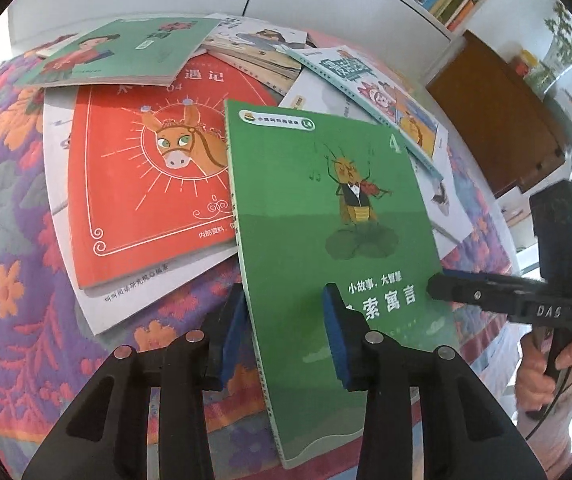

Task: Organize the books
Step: 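Lift the green book and carry it to the quilt edge beside the pile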

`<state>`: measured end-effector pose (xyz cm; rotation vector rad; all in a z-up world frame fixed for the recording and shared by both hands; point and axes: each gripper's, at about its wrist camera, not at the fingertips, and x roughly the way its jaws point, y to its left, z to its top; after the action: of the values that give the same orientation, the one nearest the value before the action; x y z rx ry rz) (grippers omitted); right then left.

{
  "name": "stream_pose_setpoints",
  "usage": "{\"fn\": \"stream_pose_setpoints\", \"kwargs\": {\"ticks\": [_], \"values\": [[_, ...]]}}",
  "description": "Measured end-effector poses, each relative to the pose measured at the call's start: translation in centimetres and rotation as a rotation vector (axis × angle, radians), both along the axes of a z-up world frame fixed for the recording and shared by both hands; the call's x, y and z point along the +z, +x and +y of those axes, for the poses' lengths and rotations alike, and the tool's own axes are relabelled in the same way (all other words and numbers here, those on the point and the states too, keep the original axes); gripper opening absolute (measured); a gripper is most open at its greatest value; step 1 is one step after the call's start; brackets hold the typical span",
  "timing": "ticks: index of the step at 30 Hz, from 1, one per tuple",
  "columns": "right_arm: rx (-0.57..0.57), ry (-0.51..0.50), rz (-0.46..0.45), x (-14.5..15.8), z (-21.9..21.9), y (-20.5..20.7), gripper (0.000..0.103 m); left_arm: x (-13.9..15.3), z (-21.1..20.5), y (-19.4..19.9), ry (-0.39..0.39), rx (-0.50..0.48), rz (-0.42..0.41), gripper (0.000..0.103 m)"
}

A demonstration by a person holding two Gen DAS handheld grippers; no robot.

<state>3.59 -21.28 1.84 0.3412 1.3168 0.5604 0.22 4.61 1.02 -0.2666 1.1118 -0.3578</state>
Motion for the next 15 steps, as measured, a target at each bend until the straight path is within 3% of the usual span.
{"fn": "stream_pose_setpoints", "kwargs": {"ticks": [3,6,9,15], "values": [[-0.005,0.024,0.014,1.1,0.1,-0.8,0.034,0.7,0.8,-0.5,0.009,0.022,-0.014,0.031],[0.022,0.061,-0.01,2.8,1.2,-1.7,0.026,2.2,1.3,-1.2,0.028,0.02,-0.054,0.031],[0.049,0.007,-0.084,5.1,2.9,-2.7,0.026,4.1,1.8,-1.9,0.067,0.03,-0.108,0.031],[0.095,-0.004,-0.175,8.5,5.7,-4.2,0.026,6.8,4.4,-2.6,0.092,0.063,-0.152,0.031]]}}
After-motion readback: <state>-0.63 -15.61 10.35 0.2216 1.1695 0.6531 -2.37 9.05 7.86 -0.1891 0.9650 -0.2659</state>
